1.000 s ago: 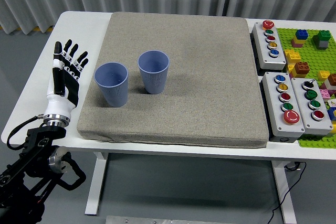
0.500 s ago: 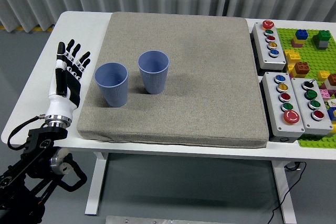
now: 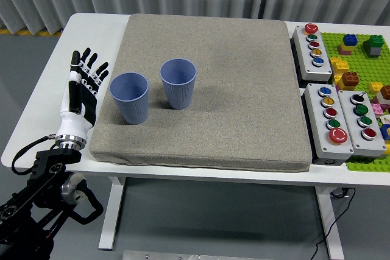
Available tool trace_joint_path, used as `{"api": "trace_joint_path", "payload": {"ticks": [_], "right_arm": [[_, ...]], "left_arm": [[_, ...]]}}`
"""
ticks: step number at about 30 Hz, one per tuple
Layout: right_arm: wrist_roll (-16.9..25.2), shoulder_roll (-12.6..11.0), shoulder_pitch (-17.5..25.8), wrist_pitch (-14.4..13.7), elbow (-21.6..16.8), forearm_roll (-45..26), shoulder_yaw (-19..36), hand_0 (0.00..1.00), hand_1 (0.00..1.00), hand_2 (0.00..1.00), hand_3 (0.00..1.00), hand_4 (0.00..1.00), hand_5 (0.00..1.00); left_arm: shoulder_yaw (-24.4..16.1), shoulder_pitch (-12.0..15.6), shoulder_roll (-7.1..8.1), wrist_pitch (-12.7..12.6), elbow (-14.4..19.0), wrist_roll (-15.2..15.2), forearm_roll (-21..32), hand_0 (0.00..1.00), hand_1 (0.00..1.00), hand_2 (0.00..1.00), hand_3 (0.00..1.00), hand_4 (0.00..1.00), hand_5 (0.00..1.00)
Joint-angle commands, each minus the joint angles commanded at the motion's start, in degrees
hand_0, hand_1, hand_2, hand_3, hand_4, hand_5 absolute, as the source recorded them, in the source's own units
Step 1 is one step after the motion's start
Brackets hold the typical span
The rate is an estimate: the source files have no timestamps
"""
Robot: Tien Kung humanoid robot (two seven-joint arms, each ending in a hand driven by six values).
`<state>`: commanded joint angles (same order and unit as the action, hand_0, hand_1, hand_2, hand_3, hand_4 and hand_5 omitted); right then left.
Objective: Pick cup pour cup place
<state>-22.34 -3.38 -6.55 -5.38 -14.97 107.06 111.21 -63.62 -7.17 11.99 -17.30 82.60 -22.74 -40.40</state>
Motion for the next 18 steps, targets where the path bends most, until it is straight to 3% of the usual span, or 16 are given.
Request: {"api": "trace_joint_path", "payload": {"ticks": [18], "right_arm": [[0.07,-0.06,-0.31,-0.23,0.06,-0.78,-0.37,0.646,0.632,0.536,0.539,0.002,0.002]], "left_arm": [[-0.30,-0.28,-0.02,-0.12,0.50,0.25,-0.74,0.871,0.864,0.998,0.983,0.910,0.998]]}}
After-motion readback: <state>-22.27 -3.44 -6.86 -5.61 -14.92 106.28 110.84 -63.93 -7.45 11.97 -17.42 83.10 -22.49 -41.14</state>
